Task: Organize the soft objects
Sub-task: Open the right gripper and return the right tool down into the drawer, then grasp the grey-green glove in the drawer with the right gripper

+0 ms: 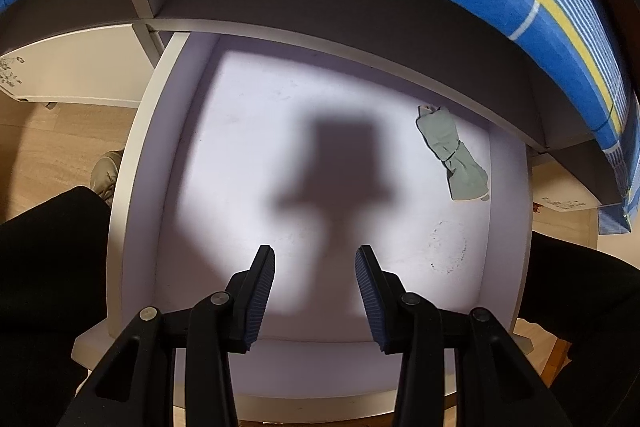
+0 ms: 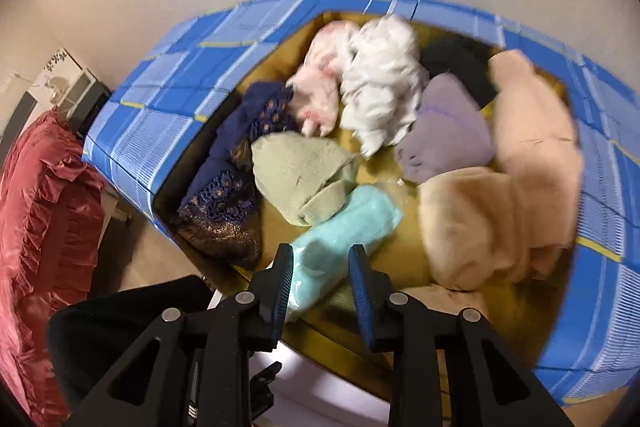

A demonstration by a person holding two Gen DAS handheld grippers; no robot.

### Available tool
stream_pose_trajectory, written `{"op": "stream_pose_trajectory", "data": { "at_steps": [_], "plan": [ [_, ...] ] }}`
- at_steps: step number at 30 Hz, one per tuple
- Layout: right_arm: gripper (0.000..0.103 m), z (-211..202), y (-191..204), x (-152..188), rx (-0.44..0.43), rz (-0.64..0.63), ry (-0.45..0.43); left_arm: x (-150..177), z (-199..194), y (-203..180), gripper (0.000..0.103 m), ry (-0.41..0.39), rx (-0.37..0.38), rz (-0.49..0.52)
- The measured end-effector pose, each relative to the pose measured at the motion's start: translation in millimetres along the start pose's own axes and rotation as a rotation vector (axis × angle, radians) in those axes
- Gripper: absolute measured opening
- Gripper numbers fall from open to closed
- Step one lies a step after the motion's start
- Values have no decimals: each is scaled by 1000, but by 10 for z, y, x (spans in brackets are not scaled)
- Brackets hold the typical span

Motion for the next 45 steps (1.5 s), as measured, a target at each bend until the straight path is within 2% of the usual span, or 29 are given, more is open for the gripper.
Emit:
{"op": "stream_pose_trajectory", "data": {
  "at_steps": [9,17,20,24,27,33,39,45],
  "plan": [
    [30,-650,81,378,36,-144,-101,21,52,4,42,6,-26,12],
    [30,-658,258,933,53,-238,-82,26,64,53,42,-3,-55,16],
    [30,-517,322,1182,73,-275,-47,18,48,74,42,-12,-62,14],
    [30,-178,358,1595,93,-320,43,7,42,87,42,-19,-73,16],
    [30,63,321,1857,81,-307,105,3,47,91,42,-19,-81,18],
    [30,580,130,2316,111,-299,242,8,45,64,42,-25,-93,31],
    [30,857,-60,2427,124,-254,305,12,63,55,42,-18,-93,36],
    [30,1107,-86,2507,134,-251,360,22,87,44,42,-9,-95,41]
  ]
}}
Point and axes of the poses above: each gripper's, at about its wrist camera, not at the fingertips, and z roughly the way its jaws point, y to its left, x to its underside, the point moved 8 cm from there along z, roughly the way its jaws point, and after that the axes turned 10 degrees about -z, right-handed, at the moved point
